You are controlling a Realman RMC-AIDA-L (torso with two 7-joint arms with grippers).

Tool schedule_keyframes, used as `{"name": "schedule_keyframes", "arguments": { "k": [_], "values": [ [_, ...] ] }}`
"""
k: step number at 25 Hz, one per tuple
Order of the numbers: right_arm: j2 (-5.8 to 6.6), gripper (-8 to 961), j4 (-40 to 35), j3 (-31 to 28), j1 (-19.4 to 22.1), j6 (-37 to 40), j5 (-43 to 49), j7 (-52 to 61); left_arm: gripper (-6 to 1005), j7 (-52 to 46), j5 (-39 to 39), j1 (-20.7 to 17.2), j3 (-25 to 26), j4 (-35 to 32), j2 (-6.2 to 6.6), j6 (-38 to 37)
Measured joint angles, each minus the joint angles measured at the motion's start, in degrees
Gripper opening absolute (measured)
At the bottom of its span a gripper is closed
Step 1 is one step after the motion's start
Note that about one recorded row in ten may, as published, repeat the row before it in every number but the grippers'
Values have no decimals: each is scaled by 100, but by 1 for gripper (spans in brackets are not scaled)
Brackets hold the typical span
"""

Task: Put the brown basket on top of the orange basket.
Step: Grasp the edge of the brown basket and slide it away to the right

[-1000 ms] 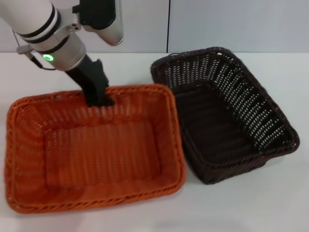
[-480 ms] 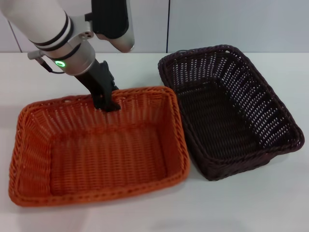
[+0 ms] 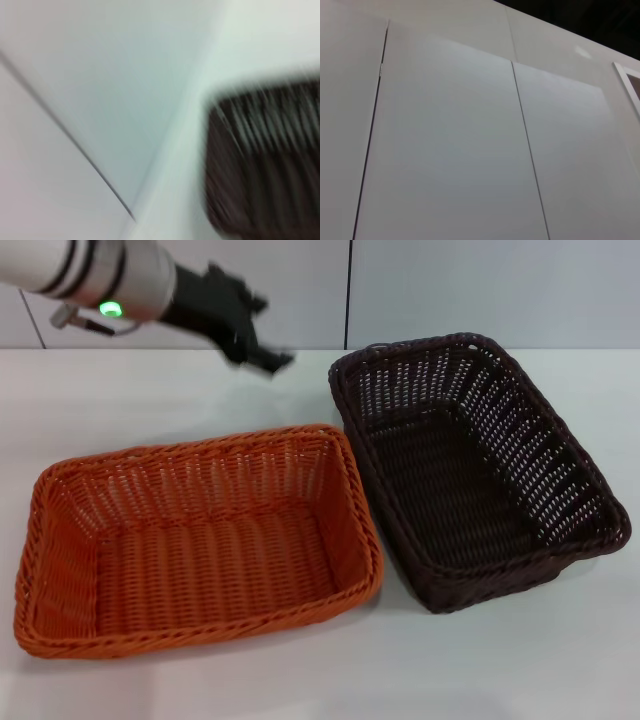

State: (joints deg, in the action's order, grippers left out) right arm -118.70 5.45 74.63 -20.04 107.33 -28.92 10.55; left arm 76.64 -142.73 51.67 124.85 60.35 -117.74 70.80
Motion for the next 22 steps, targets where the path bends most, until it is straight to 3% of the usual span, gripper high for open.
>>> {"name": "schedule_keyframes", "arguments": {
  "k": [4, 8, 9, 17, 22],
  "values": [
    [11, 641, -24, 10, 1, -27, 0, 0, 769, 162, 1927, -596, 676, 303, 30, -482],
    [20, 641, -32, 17, 1, -33, 0, 0, 770, 192, 2743, -857, 866, 391, 30, -626],
    [22, 641, -33, 17, 0, -34, 0, 0, 770, 228, 3610, -1184, 960, 462, 9, -855],
    [50, 641, -98, 18, -21, -163, 0, 26, 769, 972, 6118, -2226, 896, 403, -77, -1547],
    [87, 641, -309, 39, -10, -415, 32, 27, 768, 1675, 6971, -2548, 751, 211, -83, -1956]
  ]
}}
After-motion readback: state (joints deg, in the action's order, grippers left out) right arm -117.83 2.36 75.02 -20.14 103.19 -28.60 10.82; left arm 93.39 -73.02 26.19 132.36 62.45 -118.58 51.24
